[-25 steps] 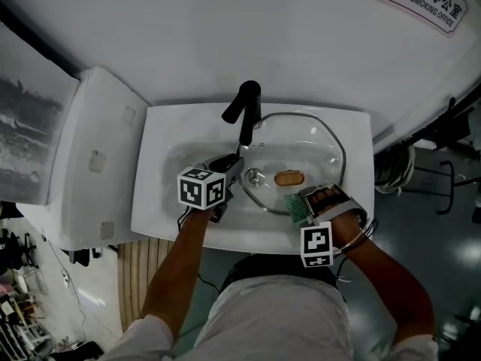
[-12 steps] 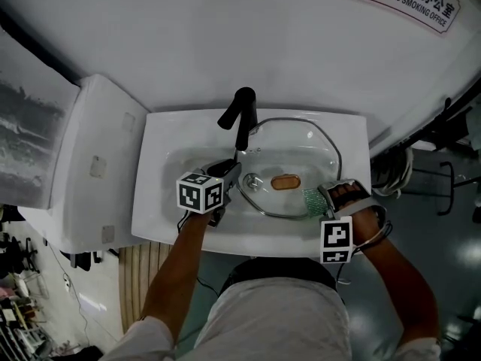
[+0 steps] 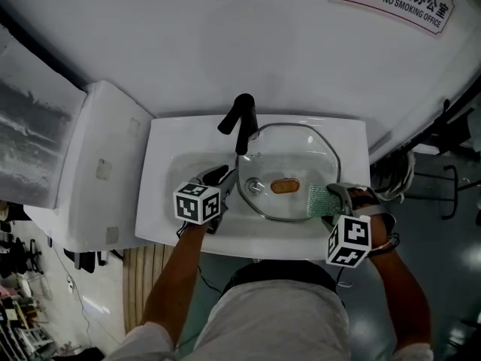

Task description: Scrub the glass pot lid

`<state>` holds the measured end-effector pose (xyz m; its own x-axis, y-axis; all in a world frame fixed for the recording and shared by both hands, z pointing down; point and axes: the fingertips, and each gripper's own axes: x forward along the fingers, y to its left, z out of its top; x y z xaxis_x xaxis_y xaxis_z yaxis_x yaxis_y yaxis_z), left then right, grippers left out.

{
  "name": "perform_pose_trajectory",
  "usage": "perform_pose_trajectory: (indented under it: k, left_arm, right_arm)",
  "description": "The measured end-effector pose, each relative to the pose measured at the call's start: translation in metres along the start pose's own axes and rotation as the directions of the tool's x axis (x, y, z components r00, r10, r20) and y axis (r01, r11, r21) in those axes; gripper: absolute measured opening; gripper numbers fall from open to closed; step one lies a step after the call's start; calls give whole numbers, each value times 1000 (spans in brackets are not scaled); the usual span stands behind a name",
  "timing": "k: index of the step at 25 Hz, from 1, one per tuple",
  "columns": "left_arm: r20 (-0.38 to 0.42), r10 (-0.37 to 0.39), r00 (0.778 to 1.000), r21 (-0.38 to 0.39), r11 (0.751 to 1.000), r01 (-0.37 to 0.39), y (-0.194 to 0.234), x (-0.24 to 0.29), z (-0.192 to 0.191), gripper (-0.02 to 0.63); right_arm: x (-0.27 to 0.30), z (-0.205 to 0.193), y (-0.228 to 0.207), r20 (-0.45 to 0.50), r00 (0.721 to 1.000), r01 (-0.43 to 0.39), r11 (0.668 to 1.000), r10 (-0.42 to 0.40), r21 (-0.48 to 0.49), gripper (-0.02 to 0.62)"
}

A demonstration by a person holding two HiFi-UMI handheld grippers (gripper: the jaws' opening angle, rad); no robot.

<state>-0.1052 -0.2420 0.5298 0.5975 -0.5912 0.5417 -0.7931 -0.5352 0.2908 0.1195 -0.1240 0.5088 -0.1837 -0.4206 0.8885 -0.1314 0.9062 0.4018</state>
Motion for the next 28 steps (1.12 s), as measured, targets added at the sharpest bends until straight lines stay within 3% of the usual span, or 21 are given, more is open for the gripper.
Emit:
perform_pose_trajectory:
  k: [6,12,20,28]
  left_arm:
    - [97,0,995,27,1000,-3,-23,-28,25,109]
    - [231,-47,972,68,997,32,-71,-59,61,109]
    - [374,-134,918,166,983,76,-132,-96,113,92]
    - [473,-152,868,245,969,36,-163,-123,153,49]
  right_arm:
    - [-29,21,-32,160,983,49,975,-85,216,328]
    - [-57,46,-61,322,932,30,920,-168,392,328]
    - [-91,85,-90,523,808,-64,843,-270,535,328]
    - [-131,117,-107,686,645,-187,800,-337,570,328]
